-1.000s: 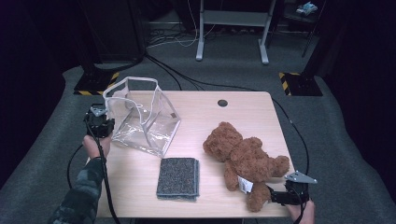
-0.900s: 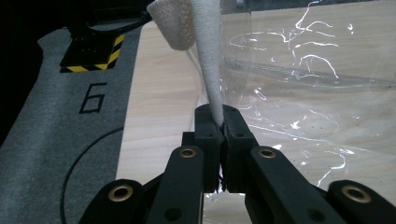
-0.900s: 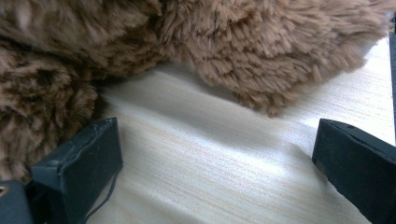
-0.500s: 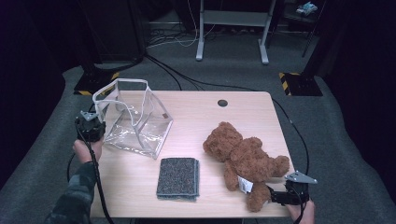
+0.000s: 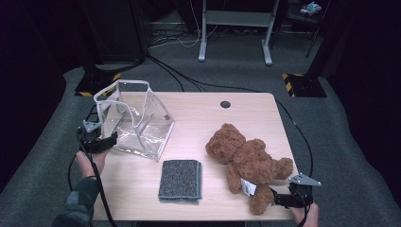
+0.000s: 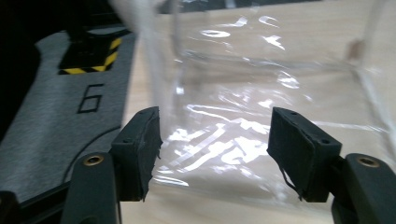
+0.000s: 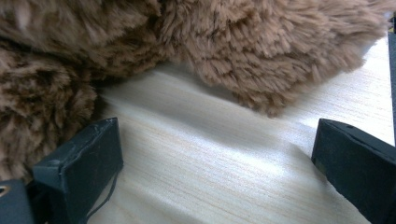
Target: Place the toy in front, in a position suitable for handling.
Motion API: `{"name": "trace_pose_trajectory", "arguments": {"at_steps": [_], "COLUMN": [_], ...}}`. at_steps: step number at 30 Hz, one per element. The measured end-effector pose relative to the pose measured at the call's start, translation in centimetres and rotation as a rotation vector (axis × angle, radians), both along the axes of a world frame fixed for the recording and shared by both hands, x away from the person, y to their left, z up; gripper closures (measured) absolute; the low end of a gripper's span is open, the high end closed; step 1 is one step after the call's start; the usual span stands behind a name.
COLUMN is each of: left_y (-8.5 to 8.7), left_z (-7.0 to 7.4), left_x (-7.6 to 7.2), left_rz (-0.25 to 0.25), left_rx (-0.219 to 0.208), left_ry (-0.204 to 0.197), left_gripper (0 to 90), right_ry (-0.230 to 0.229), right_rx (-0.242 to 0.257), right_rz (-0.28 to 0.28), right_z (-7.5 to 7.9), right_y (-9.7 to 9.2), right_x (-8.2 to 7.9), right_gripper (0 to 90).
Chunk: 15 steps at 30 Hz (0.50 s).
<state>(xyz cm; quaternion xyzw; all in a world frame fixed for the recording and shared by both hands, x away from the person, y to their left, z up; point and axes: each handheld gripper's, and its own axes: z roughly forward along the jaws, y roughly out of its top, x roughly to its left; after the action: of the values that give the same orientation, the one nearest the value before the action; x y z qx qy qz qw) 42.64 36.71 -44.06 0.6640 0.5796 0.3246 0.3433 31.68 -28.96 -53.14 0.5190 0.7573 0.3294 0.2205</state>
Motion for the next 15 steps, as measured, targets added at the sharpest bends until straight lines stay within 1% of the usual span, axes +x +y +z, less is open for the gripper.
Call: {"name": "trace_pose_trajectory", "arguments": {"at_steps": [1,2,3,4,5,6,7,8,9,10,11,13,15], "left_y": [-0.5,-1.6,-1.6,-2.6,-3.0,-3.5,-3.5,-4.4,-4.4,-5.0,-5.0,-5.7,-6.3], "left_z": [-0.1,-0.1,-0.1,-0.1,0.0,0.0,0.0,0.0,0.0,0.1,0.1,0.2,0.3], "left_x": [-0.3,-0.9,-0.9,-1.5,-1.7,-2.0,-2.0,-2.3,-2.3,-2.6,-2.6,-2.9,-3.2], "left_rz": [-0.018,-0.060,-0.060,-0.093,-0.112,-0.125,-0.125,-0.149,-0.149,-0.164,-0.164,-0.186,-0.202], "left_rx": [-0.004,0.000,0.000,-0.008,-0.003,-0.007,-0.007,-0.002,-0.002,-0.008,-0.008,-0.011,-0.025], "left_ry": [-0.001,0.013,0.013,0.016,0.026,0.019,0.019,0.018,0.018,0.023,0.023,0.023,0.015], "left_gripper": [31.8,30.1,29.0,27.6,26.4,25.4,24.1,23.3,22.3,21.7,21.4,21.5,22.0], "right_ry": [0.000,0.000,0.000,0.000,0.000,0.000,0.000,0.000,0.000,-0.001,-0.001,0.001,0.000], "right_rx": [0.000,0.000,0.000,0.000,0.000,0.000,0.000,0.000,0.000,-0.003,-0.002,-0.001,-0.001], "right_rz": [0.000,0.000,0.000,-0.001,-0.001,-0.001,-0.001,0.000,0.000,0.003,0.003,0.000,0.001], "right_z": [0.0,0.0,0.0,0.0,0.0,0.0,0.0,0.0,0.0,0.0,0.0,0.0,0.0], "right_y": [0.0,0.0,0.0,0.0,0.0,0.0,0.0,0.0,0.0,0.0,0.0,0.0,0.0], "right_x": [0.0,0.0,0.0,0.0,0.0,0.0,0.0,0.0,0.0,0.0,0.0,0.0,0.0], "right_gripper": [1.2,1.2,1.2,1.3,1.2,1.2,1.2,1.2,1.2,1.2,1.2,1.2,1.3]}}
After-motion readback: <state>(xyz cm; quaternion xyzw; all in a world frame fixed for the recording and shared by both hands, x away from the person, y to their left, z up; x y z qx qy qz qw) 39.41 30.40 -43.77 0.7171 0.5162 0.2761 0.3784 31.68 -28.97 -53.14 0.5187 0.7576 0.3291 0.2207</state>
